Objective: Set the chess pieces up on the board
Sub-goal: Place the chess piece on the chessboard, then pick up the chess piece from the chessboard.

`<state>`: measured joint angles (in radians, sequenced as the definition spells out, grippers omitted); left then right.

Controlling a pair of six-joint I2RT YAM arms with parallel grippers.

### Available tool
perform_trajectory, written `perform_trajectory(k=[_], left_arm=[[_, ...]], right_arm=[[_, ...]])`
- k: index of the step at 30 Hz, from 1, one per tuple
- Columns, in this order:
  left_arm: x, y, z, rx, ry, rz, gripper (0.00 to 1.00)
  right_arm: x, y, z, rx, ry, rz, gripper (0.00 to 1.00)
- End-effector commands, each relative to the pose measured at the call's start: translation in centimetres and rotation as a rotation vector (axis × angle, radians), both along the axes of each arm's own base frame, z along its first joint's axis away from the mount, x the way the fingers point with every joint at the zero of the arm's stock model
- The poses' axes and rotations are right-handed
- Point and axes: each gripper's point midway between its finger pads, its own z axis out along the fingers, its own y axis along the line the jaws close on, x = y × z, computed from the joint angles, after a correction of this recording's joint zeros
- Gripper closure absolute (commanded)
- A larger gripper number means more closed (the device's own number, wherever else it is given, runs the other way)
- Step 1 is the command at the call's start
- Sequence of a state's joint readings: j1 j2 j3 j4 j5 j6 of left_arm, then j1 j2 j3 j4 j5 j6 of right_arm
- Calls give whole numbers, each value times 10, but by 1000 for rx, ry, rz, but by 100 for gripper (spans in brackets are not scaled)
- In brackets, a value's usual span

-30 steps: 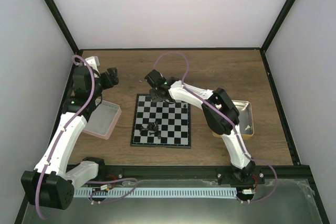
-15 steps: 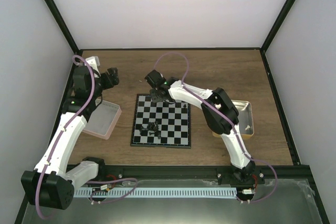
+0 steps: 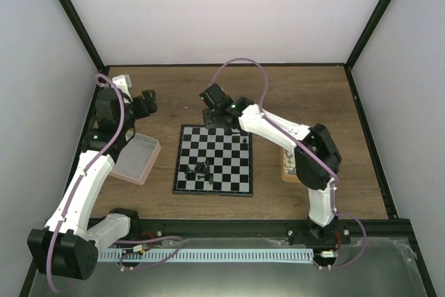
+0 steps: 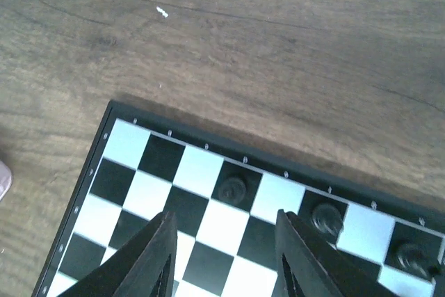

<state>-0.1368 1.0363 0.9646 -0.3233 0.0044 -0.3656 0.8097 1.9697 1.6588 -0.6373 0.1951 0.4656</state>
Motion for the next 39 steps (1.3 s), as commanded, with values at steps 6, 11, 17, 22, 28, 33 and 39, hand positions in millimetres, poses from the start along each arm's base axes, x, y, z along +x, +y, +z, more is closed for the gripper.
perform_trajectory(k=[6, 11, 17, 22, 28, 33, 39], left_arm=[[-2, 2, 10, -8, -41, 7, 13], [-2, 2, 9, -9, -38, 3, 13], [-2, 2, 9, -9, -37, 3, 13], [-2, 1, 9, -10, -37, 1, 13], [-2, 2, 10, -10, -40, 2, 13], [-3, 2, 10, -9, -40, 3, 13], [-2, 1, 9, -9, -39, 0, 13]], right_arm=[[-61, -12, 8, 81, 70, 62, 59], [-107, -2, -8, 110, 165, 177, 59], [-159, 4, -37, 97, 291, 260, 59], [-183, 11, -56, 51, 340, 281, 59], [-191, 10, -77, -32, 352, 232, 59], [-190, -4, -91, -113, 340, 153, 61], [-196, -1, -103, -126, 355, 172, 63]])
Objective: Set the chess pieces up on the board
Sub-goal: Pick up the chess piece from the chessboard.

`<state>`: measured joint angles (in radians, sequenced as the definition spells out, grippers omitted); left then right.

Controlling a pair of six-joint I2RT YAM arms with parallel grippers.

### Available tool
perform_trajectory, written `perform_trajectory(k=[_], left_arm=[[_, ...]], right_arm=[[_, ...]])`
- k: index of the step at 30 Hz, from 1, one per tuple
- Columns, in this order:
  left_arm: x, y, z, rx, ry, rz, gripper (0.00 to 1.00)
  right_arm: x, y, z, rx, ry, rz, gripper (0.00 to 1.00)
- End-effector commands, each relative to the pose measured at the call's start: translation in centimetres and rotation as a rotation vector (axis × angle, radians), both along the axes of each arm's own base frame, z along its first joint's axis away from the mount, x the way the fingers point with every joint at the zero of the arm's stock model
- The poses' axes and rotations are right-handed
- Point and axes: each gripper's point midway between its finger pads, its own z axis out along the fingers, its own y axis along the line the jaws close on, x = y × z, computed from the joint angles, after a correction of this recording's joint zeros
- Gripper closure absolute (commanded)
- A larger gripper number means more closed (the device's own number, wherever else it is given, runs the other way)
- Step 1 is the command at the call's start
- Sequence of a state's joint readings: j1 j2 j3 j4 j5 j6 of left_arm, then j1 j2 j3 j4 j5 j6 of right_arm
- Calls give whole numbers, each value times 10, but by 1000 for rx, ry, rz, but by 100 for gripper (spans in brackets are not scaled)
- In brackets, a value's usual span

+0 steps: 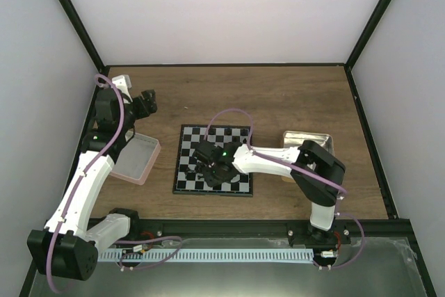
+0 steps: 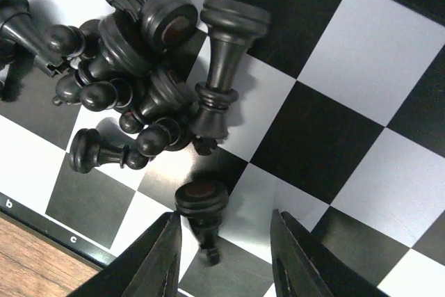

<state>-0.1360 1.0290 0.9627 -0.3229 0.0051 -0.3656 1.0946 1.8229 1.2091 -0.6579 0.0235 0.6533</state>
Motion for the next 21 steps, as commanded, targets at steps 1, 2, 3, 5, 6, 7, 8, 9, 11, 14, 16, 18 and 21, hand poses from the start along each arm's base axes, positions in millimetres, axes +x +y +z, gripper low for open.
perform_trajectory(k=[1, 2, 3, 5, 6, 7, 8, 9, 11, 14, 16, 18, 21], left_arm=[[-1, 1, 8, -7, -33, 1, 13], [-1, 2, 8, -7, -33, 3, 13], [-1, 2, 8, -6, -33, 4, 13], [-1, 2, 7, -6, -33, 3, 13], [-1, 2, 8, -7, -34, 3, 13], [-1, 2, 7, -6, -33, 3, 13], [-1, 1, 8, -7, -33, 2, 13], [-1, 1, 7, -7, -32, 2, 13], [-1, 1, 7, -7, -32, 2, 13], [-1, 1, 7, -7, -31, 1, 13], [-1, 1, 7, -10, -33, -1, 13], [-1, -2, 8, -18, -36, -16, 13], [-1, -8, 7, -32, -40, -47, 13]], right_arm=[[-1, 3, -4, -22, -16, -10, 63], [-1, 3, -6, -24, -14, -7, 63], [-1, 3, -7, -29, -12, -7, 63], [-2, 2, -10, -35, -11, -7, 62], [-2, 2, -11, -40, -13, -6, 62], [-3, 1, -12, -43, -15, -5, 62], [-2, 0, -13, -51, -16, -5, 64], [-2, -2, -15, -59, -17, -5, 66], [-2, -6, -18, -74, -22, -5, 71], [-1, -12, -22, -105, -37, -5, 78], [1, -14, -24, -119, -52, -3, 81], [4, -17, -24, -126, -74, -6, 82], [11, -20, -18, -120, -124, -15, 83]])
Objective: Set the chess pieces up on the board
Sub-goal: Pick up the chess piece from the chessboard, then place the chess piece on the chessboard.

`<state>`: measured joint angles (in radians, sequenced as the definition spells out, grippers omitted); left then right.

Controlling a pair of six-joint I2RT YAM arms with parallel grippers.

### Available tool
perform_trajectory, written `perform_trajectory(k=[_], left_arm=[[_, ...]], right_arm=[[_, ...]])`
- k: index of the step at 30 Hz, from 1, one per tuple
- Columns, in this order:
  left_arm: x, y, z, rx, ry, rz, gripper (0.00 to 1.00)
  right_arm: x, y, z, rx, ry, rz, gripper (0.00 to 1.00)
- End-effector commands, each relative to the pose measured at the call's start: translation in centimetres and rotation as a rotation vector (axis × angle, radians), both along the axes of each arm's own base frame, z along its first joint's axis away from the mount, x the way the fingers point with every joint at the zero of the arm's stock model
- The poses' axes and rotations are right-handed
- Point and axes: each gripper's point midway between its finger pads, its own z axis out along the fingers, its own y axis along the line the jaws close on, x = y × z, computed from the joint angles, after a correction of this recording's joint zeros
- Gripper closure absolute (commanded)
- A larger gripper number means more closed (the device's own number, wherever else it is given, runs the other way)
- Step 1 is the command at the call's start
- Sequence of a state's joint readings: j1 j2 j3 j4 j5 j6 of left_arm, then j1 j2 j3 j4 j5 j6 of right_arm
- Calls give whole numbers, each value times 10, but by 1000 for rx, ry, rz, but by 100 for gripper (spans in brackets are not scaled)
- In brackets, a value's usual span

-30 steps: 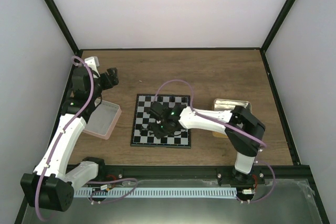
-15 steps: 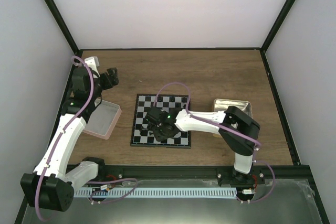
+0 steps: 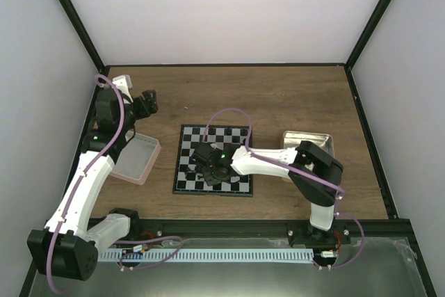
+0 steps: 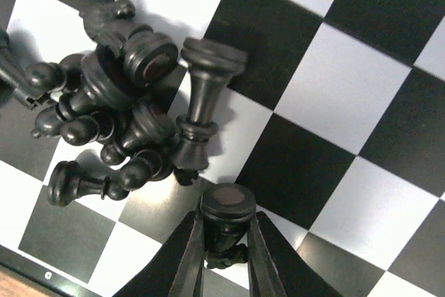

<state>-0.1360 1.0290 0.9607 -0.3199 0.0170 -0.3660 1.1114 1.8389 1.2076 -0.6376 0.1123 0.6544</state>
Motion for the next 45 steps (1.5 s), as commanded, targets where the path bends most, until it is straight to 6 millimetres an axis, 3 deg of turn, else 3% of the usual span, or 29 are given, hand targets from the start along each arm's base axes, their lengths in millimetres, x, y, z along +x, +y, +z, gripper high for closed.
perform_trajectory(k=[1, 7, 12, 20, 24, 29, 34, 45], left_arm=[[-1, -8, 6, -31, -38, -50, 13], [-2, -43, -3, -116, -23, -232, 13], [-15, -81, -38, -225, 127, -393, 14], [-58, -152, -98, -313, 351, -601, 15], [-77, -181, -127, -388, 505, -685, 22], [-96, -210, -145, -422, 597, -767, 23], [-106, -224, -153, -482, 639, -812, 28], [-114, -230, -161, -584, 687, -788, 58]], right_arm=[[6, -20, -10, -75, -69, -13, 83], [23, -26, 16, 84, -159, -39, 82], [36, -35, 30, 224, -207, -34, 82], [52, -37, 48, 420, -266, 50, 82], [50, -28, 69, 537, -316, 157, 82], [43, -19, 86, 601, -361, 274, 82], [40, -16, 94, 622, -396, 331, 82], [41, -16, 105, 648, -415, 321, 82]])
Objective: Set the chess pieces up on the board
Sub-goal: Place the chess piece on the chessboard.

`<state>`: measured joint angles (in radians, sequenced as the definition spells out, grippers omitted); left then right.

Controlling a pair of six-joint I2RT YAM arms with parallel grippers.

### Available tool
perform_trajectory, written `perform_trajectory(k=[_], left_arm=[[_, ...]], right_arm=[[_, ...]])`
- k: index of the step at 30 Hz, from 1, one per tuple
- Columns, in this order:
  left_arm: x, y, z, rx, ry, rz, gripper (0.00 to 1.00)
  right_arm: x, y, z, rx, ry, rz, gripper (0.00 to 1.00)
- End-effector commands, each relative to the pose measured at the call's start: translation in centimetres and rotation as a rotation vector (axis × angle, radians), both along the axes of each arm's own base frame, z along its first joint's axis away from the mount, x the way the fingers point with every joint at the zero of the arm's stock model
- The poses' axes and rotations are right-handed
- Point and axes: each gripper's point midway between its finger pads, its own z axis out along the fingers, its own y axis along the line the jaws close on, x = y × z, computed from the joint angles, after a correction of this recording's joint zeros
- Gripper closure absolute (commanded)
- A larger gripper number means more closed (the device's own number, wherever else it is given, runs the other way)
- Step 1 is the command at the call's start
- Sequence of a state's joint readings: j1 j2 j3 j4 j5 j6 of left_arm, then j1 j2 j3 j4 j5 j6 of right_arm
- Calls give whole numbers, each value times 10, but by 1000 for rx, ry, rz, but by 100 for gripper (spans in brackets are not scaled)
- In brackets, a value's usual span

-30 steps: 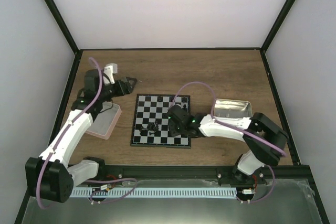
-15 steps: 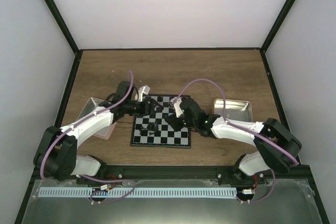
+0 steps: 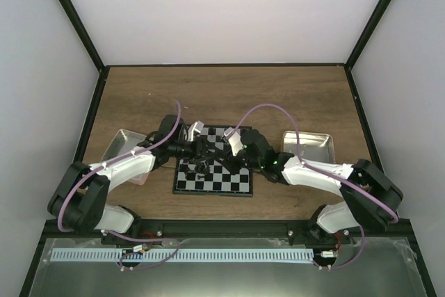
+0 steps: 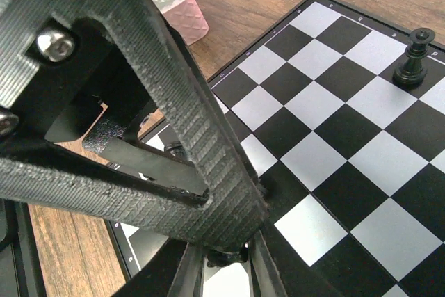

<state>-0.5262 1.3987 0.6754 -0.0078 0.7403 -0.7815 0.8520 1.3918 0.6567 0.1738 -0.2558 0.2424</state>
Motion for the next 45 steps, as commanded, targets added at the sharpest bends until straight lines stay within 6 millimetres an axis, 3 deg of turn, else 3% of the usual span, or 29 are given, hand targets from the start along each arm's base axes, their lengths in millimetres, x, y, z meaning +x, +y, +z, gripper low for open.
perform_trajectory(k=[1, 11, 16, 21, 25, 29, 32, 37, 45], left_arm=[[-2, -8, 8, -60, 10, -5, 60], [-6, -10, 18, -129, 39, 30, 82], [-5, -11, 32, -168, 16, 40, 85], [-3, -10, 45, -194, 15, 63, 85], [0, -11, 64, -263, 38, 107, 85], [-2, -8, 83, -346, 93, 159, 85], [-3, -6, 102, -439, 126, 191, 84], [-1, 0, 121, -523, 175, 256, 84], [7, 5, 138, -592, 195, 324, 85]], right_arm=[[5, 2, 17, 42, -41, -7, 82], [12, 0, 28, 77, -8, -77, 78], [7, -6, 43, 135, 19, -108, 67], [-5, -17, 65, 260, 68, -145, 45], [-10, -29, 84, 413, 153, -234, 39], [-8, -43, 89, 568, 309, -368, 38], [-10, -45, 99, 673, 352, -374, 39], [-10, -36, 128, 769, 358, -312, 42], [-3, -19, 144, 871, 431, -275, 54]])
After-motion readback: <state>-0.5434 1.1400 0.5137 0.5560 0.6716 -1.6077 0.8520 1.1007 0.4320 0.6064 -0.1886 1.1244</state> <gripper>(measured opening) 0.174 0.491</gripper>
